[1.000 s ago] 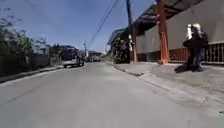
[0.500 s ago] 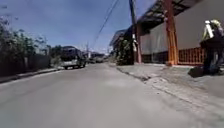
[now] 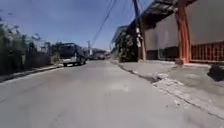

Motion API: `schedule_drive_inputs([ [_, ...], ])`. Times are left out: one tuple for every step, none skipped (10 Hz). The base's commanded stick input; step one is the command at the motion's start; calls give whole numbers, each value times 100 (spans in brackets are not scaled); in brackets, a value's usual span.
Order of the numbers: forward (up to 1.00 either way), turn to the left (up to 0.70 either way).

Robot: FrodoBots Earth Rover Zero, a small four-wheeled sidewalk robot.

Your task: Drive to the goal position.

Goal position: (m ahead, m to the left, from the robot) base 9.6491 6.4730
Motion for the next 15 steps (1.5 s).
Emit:
schedule_drive_inputs([
  [0,0],
  [0,0],
  [0,0],
  [0,0],
  [0,0],
  [0,0],
  [91,2],
  [100,2],
  [100,2],
  [100,2],
  [100,2],
  [100,2],
  [96,2],
  [99,2],
  [100,2],
])
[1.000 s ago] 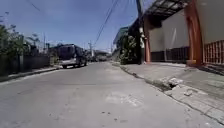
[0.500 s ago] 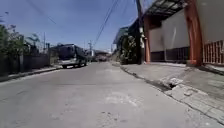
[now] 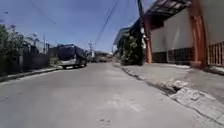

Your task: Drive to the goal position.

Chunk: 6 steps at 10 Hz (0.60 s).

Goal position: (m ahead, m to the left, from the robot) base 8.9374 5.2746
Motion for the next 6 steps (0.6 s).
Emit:
schedule_drive_inputs([
  [100,2],
  [100,2],
  [100,2],
  [100,2],
  [100,25],
  [100,37],
])
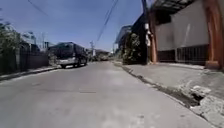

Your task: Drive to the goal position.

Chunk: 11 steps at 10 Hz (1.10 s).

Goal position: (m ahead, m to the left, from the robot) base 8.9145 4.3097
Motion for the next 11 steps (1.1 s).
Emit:
schedule_drive_inputs([
  [100,32],
  [100,2],
  [100,2],
  [100,2],
  [100,2],
  [100,2],
  [100,2],
  [100,2],
  [100,2],
  [100,2],
  [100,2],
])
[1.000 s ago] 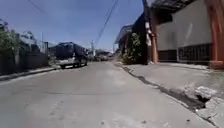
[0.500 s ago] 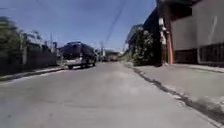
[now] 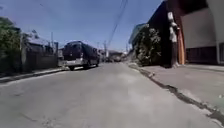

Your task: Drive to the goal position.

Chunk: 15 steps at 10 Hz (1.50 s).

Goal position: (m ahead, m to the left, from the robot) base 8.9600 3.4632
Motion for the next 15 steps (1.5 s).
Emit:
schedule_drive_inputs([
  [100,-9],
  [100,-38],
  [100,-38],
  [100,-31],
  [100,-1],
  [100,2],
  [100,2],
  [100,2],
  [100,2],
  [100,2],
  [100,-19],
  [100,-38],
  [100,-30],
  [100,-3],
  [100,2],
])
